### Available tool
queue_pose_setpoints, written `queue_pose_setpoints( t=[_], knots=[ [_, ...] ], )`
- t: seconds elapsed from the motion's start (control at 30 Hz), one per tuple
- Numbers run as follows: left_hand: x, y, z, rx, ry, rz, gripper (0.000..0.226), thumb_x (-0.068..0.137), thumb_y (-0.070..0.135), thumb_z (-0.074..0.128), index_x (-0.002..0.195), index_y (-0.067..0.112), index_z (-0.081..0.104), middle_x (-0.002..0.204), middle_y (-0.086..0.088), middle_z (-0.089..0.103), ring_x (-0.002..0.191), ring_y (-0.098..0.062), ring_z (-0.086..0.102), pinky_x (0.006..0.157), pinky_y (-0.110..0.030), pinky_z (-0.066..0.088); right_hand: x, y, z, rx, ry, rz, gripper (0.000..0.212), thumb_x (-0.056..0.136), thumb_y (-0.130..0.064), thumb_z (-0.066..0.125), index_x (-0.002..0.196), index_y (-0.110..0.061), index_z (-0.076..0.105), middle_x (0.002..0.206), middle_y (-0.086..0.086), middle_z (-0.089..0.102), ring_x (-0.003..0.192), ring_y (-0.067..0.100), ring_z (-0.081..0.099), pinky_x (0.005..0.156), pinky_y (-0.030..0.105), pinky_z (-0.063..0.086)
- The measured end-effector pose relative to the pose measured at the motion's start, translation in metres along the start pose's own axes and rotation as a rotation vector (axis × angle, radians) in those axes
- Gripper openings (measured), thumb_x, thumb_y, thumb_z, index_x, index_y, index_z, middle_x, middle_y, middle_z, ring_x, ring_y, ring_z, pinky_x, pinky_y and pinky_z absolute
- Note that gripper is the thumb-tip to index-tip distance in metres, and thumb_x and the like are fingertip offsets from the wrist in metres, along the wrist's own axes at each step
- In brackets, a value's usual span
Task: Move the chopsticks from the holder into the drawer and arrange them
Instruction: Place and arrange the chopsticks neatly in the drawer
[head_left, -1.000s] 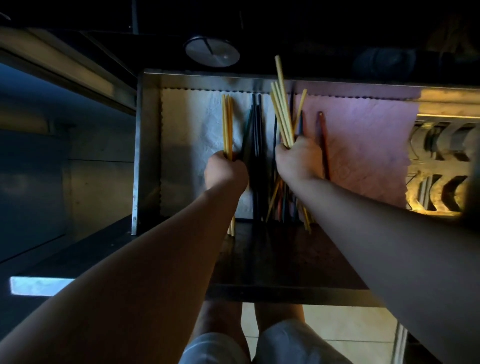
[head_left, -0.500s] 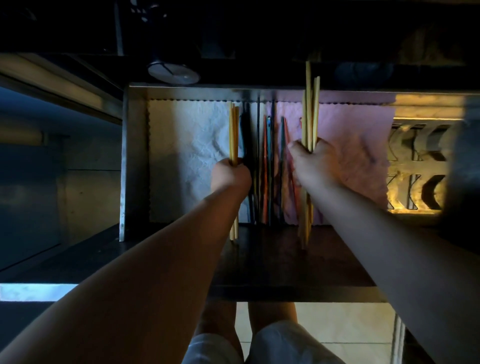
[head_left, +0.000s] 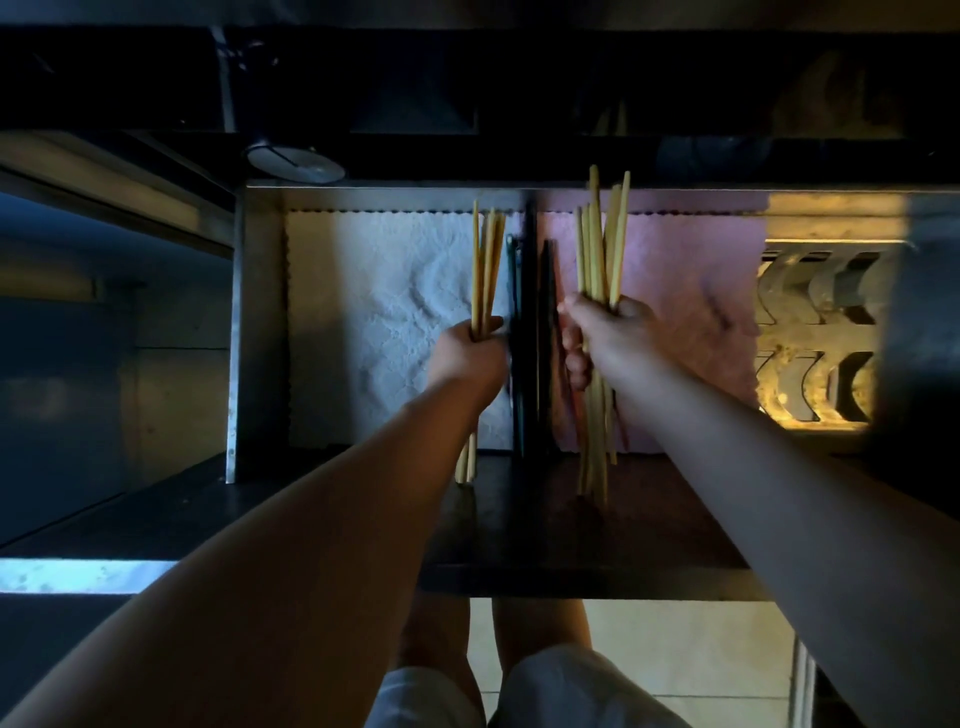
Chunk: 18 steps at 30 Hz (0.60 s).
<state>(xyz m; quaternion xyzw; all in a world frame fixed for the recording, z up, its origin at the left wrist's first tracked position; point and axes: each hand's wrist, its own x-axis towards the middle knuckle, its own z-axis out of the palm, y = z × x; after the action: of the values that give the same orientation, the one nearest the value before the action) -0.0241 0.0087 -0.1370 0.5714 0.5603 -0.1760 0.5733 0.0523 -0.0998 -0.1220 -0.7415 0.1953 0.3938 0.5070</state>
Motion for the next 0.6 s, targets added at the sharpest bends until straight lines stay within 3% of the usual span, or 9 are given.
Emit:
queue_pose_setpoints(
  t=[0.1,0.17,0.4,0.5,0.6],
  knots=[
    [-0.007,0.003,-0.001,-0.032,-0.078,-0.036,0.014,0.096,0.021,0.057,0.106,0.024,0.065,0.076,-0.002,0.068,0.033,-0.007,0.040,0.041,-0.019,0.033,-0.006,-0.005,0.001,-0.034,-0.080,0.031,0.022,0.095,-0.027,0.057,0.097,-0.006,0.064,0.055,-0.001,0.056,0.033,0.009,0.045,0.036,0.019,0.039],
    [-0.008,0.003,-0.006,-0.077,-0.067,-0.051,0.012,0.099,0.022,0.051,0.107,0.020,0.060,0.093,-0.004,0.073,0.035,-0.008,0.038,0.041,-0.021,0.033,-0.011,-0.010,0.005,-0.054,-0.143,0.038,0.023,0.096,-0.027,0.056,0.097,-0.006,0.065,0.059,0.001,0.056,0.035,0.010,0.046,0.037,0.019,0.041],
    [-0.008,-0.001,-0.064,-0.042,-0.061,-0.084,0.026,0.102,0.035,0.046,0.114,0.014,0.055,0.084,-0.005,0.060,0.057,-0.014,0.048,0.049,-0.027,0.046,-0.022,-0.025,0.037,-0.101,-0.322,0.176,0.020,0.096,-0.022,0.056,0.100,-0.005,0.065,0.072,0.006,0.063,0.058,0.019,0.060,0.054,0.031,0.054],
    [-0.005,-0.003,-0.092,-0.106,-0.060,-0.137,0.024,0.102,0.032,0.045,0.112,0.015,0.057,0.084,-0.005,0.057,0.059,-0.013,0.048,0.053,-0.027,0.046,-0.025,-0.029,0.061,-0.078,-0.349,0.258,0.013,0.096,-0.011,0.054,0.086,-0.008,0.061,0.074,0.008,0.063,0.063,0.021,0.061,0.063,0.034,0.054],
    [0.002,-0.007,-0.117,-0.178,-0.065,-0.176,0.019,0.102,0.028,0.047,0.114,0.017,0.057,0.088,-0.004,0.058,0.063,-0.012,0.050,0.060,-0.028,0.048,-0.021,-0.023,0.085,-0.119,-0.370,0.263,0.012,0.096,-0.012,0.055,0.092,-0.008,0.065,0.081,0.009,0.068,0.072,0.021,0.066,0.070,0.035,0.056]
  ],
)
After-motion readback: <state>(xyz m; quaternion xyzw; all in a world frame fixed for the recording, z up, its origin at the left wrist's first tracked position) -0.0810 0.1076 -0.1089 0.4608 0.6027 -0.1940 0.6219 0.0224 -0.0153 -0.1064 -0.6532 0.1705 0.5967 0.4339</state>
